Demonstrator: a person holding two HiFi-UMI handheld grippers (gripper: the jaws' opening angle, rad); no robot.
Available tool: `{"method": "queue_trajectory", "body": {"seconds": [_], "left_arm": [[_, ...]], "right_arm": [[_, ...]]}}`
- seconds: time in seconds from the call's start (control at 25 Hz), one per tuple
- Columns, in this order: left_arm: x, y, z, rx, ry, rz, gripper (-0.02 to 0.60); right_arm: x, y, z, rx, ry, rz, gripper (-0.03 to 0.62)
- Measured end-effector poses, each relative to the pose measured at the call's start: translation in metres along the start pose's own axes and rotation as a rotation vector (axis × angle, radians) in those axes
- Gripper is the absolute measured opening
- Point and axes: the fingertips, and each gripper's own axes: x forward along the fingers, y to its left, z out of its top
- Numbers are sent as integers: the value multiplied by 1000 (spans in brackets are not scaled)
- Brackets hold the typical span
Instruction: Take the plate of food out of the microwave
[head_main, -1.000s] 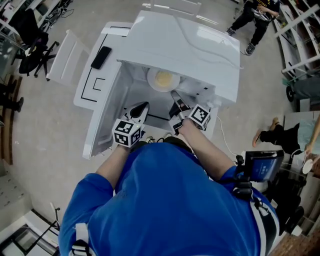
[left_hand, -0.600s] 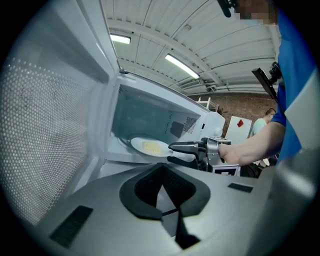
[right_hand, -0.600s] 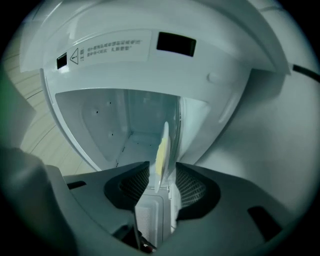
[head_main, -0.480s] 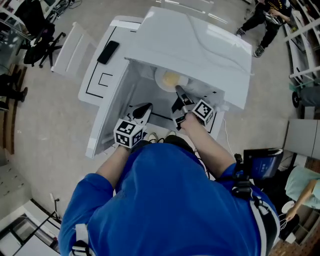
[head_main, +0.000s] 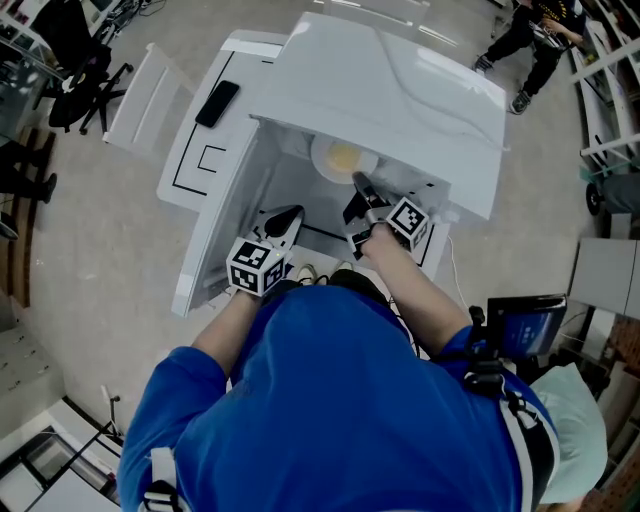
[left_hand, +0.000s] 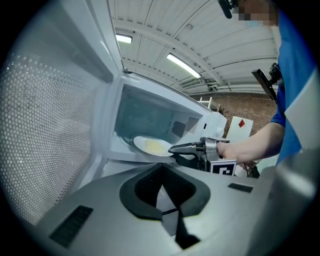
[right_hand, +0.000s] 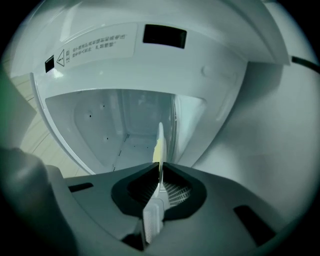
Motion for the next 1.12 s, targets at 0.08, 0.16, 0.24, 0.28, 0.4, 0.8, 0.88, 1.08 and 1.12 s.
{"method": "queue_trajectory", "body": {"seconds": [0.08,0.16,0.24,0.28,0.4,0.8,0.88,1.08,1.12], "left_arm": [[-1,-1,0,1,1,-1,9],[-2,-1,0,1,-2,-3,9],[-3,-1,1,3,-5,-3,9],[-4,-1,2,4,-6,-2,9],[-4,1,4,4,-9,-1,9],[-7,-1,9,-20,-39,-27,9],[-8,-3,10,-21,-45,-41,9],[-13,-9,10,-52,-68,-71,9],[-14,-11,10,-56,-71,-78,9]], "right_arm": [[-2,0,-1,16,-4,3,24],[-4,-1,-2,22,-7,6,21],[-6,-4,-3,26,-1,6,20],[-6,-4,-3,27,3,5,20],[-8,-1,-6,26,18,4,18],[-38,6,-17,-1,10,45,18],[-49,9,-21,1,3,55,18],[-81,15,-29,-13,-35,84,18],[-88,15,-32,-15,-44,84,18]]}}
